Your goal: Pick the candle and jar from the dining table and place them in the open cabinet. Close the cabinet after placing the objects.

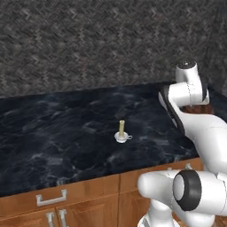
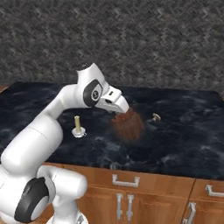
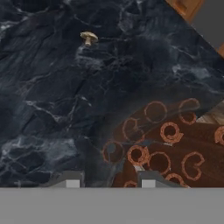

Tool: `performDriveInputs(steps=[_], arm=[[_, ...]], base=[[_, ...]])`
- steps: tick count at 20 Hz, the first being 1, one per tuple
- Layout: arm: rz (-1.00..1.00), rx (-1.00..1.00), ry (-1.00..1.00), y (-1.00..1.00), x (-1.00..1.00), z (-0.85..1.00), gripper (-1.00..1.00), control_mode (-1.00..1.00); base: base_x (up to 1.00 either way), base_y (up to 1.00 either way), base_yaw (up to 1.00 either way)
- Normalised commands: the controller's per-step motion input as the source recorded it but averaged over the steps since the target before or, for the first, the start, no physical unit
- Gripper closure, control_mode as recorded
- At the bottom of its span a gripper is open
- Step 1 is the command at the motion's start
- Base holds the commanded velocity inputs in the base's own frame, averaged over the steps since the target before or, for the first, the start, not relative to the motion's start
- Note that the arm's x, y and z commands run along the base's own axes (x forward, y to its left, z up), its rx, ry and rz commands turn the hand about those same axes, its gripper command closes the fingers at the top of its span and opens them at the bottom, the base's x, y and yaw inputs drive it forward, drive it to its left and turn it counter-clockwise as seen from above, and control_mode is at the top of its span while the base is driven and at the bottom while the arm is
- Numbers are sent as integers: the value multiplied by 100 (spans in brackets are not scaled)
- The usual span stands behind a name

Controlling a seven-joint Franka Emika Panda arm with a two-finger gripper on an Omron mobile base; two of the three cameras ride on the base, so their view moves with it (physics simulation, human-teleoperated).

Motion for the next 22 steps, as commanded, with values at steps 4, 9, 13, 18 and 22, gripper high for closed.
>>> performDriveInputs(steps=[4, 9, 13, 18, 22], arm=[[0, 0, 0, 0, 0, 0, 100, 100], [0, 0, 0, 0, 0, 0, 100, 100], [0, 0, 0, 0, 0, 0, 100, 100], [0, 0, 0, 0, 0, 0, 100, 100], [0, 0, 0, 0, 0, 0, 100, 100]], base=[[-23, -82, -21], [-11, -94, -33], [0, -82, -45], [0, -61, -49], [0, -60, -48]])
